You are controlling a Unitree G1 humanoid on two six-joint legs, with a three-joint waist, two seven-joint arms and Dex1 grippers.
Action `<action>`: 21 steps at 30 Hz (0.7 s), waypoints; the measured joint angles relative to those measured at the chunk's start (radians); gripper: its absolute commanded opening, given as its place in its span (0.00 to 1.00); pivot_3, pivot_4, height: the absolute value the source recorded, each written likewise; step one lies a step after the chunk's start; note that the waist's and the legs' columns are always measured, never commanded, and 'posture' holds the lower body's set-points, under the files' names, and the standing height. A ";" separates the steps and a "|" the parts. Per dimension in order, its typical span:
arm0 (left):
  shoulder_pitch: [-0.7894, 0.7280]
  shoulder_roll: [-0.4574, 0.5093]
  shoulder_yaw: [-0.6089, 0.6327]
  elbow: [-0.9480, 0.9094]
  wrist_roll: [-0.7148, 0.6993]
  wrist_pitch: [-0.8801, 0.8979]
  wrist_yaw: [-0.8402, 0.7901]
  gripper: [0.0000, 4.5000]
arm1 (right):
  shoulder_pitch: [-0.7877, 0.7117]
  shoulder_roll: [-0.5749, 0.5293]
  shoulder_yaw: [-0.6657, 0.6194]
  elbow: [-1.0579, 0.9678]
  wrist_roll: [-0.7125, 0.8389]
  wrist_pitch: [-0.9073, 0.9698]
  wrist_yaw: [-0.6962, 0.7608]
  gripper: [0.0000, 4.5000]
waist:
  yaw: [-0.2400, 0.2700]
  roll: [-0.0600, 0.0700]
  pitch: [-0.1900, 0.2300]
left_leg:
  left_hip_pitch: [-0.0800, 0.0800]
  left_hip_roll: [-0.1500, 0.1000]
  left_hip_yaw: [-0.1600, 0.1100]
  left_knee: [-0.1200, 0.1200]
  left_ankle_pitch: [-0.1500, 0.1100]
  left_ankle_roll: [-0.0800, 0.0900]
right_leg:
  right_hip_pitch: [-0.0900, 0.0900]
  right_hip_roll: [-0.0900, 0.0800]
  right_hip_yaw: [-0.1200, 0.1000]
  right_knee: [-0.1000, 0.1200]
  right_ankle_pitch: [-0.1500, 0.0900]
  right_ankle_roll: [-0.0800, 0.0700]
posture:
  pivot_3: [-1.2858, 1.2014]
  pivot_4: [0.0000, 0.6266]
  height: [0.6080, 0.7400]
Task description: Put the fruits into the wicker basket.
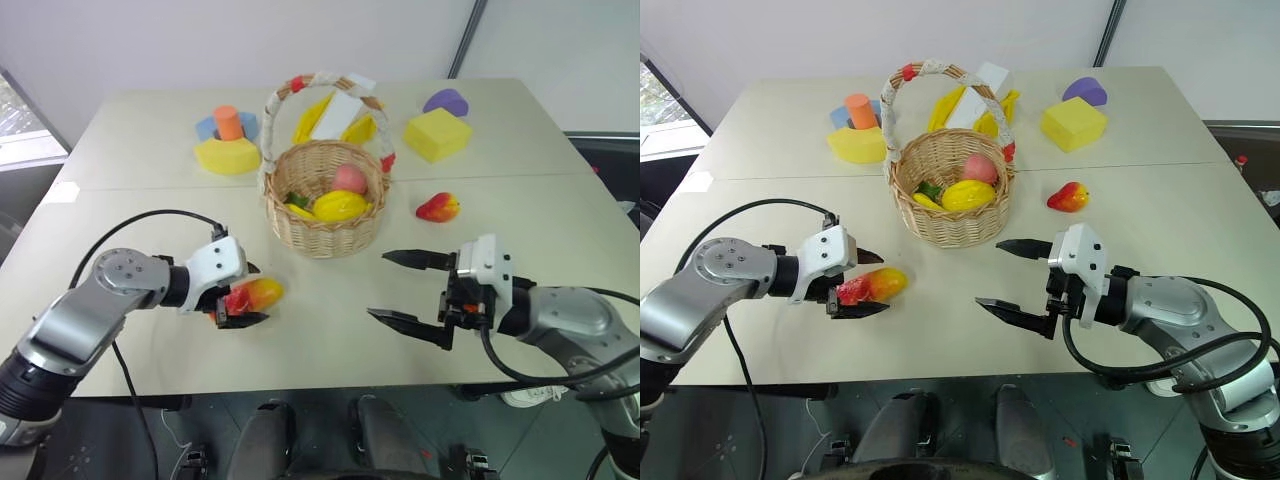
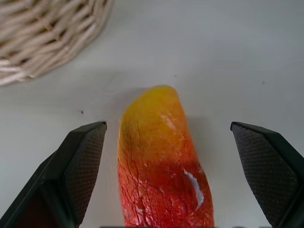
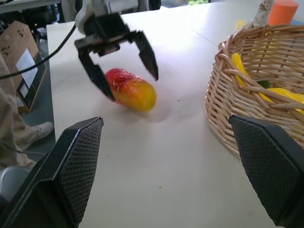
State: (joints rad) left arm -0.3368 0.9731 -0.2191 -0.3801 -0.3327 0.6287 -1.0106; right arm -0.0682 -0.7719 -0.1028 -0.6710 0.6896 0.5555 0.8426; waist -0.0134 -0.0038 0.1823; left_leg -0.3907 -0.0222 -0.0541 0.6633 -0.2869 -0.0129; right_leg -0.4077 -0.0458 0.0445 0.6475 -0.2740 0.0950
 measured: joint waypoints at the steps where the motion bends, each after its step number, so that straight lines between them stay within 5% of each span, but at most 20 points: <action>1: 0.000 -0.003 -0.008 0.011 0.012 0.000 -0.001 0.88 | 0.000 0.004 0.006 0.000 -0.001 -0.002 -0.001 1.00 | 0.000 0.000 0.000 | 0.000 0.000 0.000 0.000 0.000 0.000 | 0.000 0.000 0.000 0.000 0.000 0.000 | 0.52 0.24 1.00; 5: -0.001 -0.015 -0.019 0.034 0.041 -0.007 -0.003 0.48 | -0.013 0.007 0.014 0.000 -0.009 -0.004 -0.005 1.00 | 0.000 0.000 0.000 | 0.000 0.000 0.000 0.000 0.000 0.000 | 0.000 0.000 0.000 0.000 0.000 0.000 | 0.52 0.24 1.00; 7: -0.003 -0.023 -0.018 0.036 0.047 -0.007 0.001 0.37 | -0.016 0.007 0.015 0.000 -0.011 -0.007 -0.007 1.00 | 0.001 0.000 0.000 | 0.000 0.000 0.000 0.000 0.000 0.000 | 0.000 0.000 0.000 0.000 0.000 0.000 | 0.52 0.24 1.00; 10: -0.002 -0.031 0.000 0.036 0.045 -0.008 0.012 0.37 | -0.019 0.007 0.017 0.000 -0.017 -0.007 -0.011 1.00 | 0.001 -0.001 0.000 | 0.000 0.000 0.000 0.000 0.000 0.000 | 0.000 0.000 0.000 0.000 0.000 0.000 | 0.52 0.24 1.00; 15: 0.001 -0.053 0.222 0.015 -0.095 0.037 0.019 0.37 | -0.032 0.000 0.008 0.006 -0.021 -0.010 -0.011 1.00 | 0.000 -0.002 0.001 | 0.000 0.000 -0.001 0.000 0.000 0.000 | 0.000 0.000 -0.001 0.000 0.000 0.000 | 0.52 0.24 1.00; 21: -0.203 -0.196 0.335 0.000 -0.187 0.076 0.154 0.37 | -0.069 -0.032 -0.035 0.066 -0.042 -0.025 -0.001 1.00 | 0.008 -0.003 0.001 | 0.000 -0.001 -0.003 0.003 0.000 0.000 | 0.003 -0.001 -0.002 0.000 0.000 0.001 | 0.52 0.24 1.00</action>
State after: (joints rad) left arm -0.5397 0.7770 0.1160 -0.3797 -0.5198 0.7043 -0.8570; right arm -0.1376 -0.8041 -0.1378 -0.6053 0.6474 0.5304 0.8414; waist -0.0054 -0.0072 0.1835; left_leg -0.3906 -0.0236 -0.0566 0.6663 -0.2868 -0.0130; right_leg -0.4051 -0.0466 0.0423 0.6480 -0.2738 0.0956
